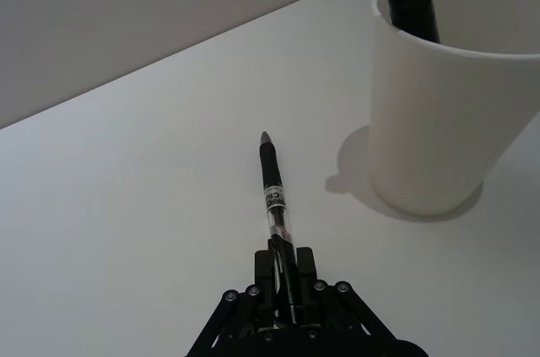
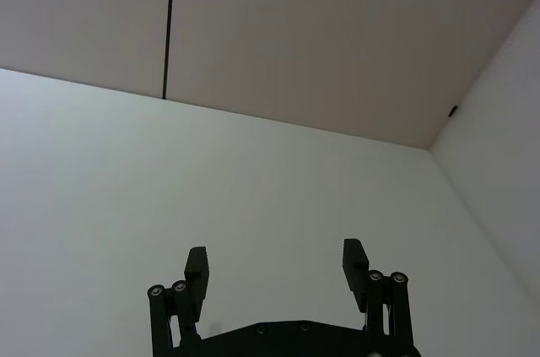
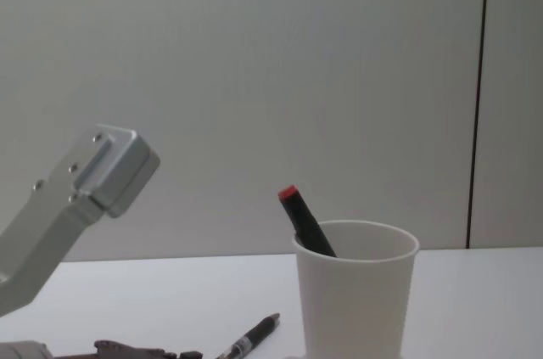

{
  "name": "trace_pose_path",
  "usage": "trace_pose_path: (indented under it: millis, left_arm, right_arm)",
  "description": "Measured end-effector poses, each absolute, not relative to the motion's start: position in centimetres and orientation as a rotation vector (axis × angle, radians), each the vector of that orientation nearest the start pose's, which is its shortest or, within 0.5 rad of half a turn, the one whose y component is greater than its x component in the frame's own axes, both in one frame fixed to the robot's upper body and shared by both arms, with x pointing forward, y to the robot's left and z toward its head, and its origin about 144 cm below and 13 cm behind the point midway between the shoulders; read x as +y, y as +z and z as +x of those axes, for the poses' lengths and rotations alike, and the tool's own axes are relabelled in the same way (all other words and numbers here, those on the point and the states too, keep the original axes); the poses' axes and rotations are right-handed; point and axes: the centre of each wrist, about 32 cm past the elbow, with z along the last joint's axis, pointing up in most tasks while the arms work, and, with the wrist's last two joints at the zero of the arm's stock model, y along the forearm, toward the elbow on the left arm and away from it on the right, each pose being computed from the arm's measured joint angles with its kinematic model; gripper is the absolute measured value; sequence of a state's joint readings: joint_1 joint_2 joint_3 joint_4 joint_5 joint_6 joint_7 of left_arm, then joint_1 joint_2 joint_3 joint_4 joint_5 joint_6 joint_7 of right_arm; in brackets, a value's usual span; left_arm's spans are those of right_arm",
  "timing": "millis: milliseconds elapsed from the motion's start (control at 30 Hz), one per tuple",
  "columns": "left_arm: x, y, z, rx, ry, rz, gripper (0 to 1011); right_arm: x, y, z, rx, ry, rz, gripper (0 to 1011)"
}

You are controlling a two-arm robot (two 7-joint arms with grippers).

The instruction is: Place the pen into the pen holder.

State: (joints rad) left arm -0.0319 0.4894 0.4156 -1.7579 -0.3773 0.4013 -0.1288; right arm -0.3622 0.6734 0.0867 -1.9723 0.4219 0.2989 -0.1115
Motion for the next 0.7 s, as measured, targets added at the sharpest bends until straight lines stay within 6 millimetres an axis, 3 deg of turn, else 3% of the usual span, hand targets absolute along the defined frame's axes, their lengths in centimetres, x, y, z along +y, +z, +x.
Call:
trace_pose_path:
  millis: [700]
  left_arm:
    - [22.47, 117.49, 43.56, 0.140, 1.015, 0.374, 169]
  right_arm:
    - [-35.74, 121.86, 37.41, -0.017, -1.517, -0.412, 1001]
